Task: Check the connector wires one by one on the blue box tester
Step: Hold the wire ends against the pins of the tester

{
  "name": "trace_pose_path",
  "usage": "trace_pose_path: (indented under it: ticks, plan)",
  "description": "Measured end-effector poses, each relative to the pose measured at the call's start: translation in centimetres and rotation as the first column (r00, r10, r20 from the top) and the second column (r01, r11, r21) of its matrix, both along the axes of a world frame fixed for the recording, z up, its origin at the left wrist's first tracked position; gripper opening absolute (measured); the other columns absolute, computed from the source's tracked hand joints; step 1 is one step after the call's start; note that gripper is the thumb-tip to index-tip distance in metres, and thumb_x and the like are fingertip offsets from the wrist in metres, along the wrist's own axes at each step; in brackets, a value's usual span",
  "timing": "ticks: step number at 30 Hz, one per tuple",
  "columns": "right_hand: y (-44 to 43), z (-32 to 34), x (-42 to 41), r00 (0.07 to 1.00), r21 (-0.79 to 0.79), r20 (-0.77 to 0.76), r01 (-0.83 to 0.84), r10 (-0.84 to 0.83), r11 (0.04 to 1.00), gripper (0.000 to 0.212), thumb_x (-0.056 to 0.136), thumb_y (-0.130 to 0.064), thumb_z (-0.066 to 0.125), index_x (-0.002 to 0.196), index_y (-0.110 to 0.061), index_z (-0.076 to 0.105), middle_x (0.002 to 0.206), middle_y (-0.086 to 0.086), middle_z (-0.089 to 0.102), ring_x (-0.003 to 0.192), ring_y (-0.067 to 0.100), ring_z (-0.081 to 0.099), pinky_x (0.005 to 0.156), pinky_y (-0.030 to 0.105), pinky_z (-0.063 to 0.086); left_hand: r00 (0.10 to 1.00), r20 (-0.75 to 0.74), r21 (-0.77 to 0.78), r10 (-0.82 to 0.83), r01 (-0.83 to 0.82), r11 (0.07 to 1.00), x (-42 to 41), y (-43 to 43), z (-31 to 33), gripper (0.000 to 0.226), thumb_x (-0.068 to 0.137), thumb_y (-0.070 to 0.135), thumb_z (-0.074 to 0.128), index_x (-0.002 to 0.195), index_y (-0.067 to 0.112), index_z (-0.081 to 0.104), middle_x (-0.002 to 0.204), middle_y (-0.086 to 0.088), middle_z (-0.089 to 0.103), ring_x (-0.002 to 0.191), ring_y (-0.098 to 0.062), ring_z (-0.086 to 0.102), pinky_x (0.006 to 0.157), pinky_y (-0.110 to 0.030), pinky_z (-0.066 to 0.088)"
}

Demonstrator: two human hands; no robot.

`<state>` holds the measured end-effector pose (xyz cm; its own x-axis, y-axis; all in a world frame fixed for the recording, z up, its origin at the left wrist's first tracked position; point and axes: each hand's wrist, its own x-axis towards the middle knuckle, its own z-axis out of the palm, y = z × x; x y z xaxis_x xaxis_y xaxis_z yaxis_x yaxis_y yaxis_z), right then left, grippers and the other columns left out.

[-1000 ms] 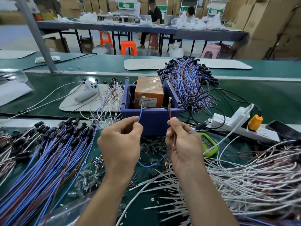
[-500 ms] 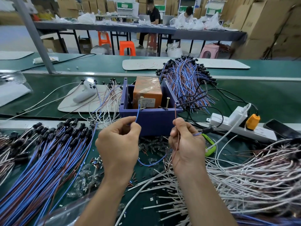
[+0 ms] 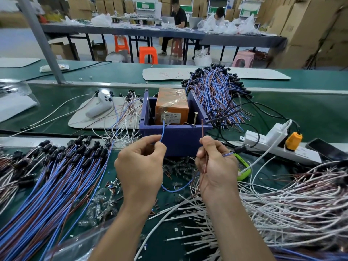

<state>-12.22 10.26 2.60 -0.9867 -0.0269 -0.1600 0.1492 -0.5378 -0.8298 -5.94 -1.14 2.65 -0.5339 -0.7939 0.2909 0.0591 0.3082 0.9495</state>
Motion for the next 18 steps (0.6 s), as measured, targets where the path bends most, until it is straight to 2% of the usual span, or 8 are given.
trace_pose_path:
  ticks: [7,10,13,18]
  plan:
    - [-0.69,-0.06,-0.32,0.999,0.059,-0.044,0.007,-0.004,0.998,0.023,0.097,-0.010,0.066,0.075,-0.005,0.062,0.051,0.005,0.056,0.042,0.013,0.038,0.042,0.022,0.028,1.000,-0.003,-0.019,0.000,0.000,1.000,-0.09,0.07,0.11,0.025,0.082,0.021,0.076,0.076,0.045,0.075,0.057,0.018,0.068,0.044,-0.002,0.054,0.047,-0.016,0.043]
    - [-0.70,-0.07,-0.27,0.999,0.084,-0.039,-0.014,0.017,0.996,0.024,0.096,-0.010,0.068,0.073,-0.007,0.064,0.052,0.005,0.057,0.043,0.013,0.040,0.041,0.021,0.030,1.000,-0.006,-0.022,0.005,-0.005,1.000,-0.12,0.11,0.10,0.027,0.082,0.021,0.076,0.075,0.046,0.074,0.058,0.018,0.068,0.045,-0.003,0.055,0.049,-0.016,0.045]
    - [-0.66,-0.06,-0.21,1.000,0.058,-0.023,-0.015,0.016,0.998,0.026,0.095,-0.010,0.069,0.070,-0.009,0.064,0.052,0.005,0.056,0.043,0.013,0.040,0.042,0.021,0.030,1.000,-0.006,-0.025,0.011,-0.011,1.000,-0.11,0.10,0.10,0.026,0.082,0.021,0.076,0.075,0.046,0.074,0.058,0.018,0.068,0.045,-0.002,0.055,0.051,-0.019,0.046]
    - [-0.27,-0.15,-0.05,0.998,-0.023,-0.056,0.021,-0.023,1.000,0.025,0.096,-0.006,0.066,0.071,-0.007,0.061,0.049,0.004,0.052,0.039,0.011,0.038,0.039,0.020,0.027,0.999,-0.032,-0.021,-0.002,0.001,1.000,0.08,0.01,0.08,0.026,0.085,0.017,0.076,0.076,0.042,0.075,0.058,0.017,0.068,0.042,-0.001,0.053,0.044,-0.013,0.041]
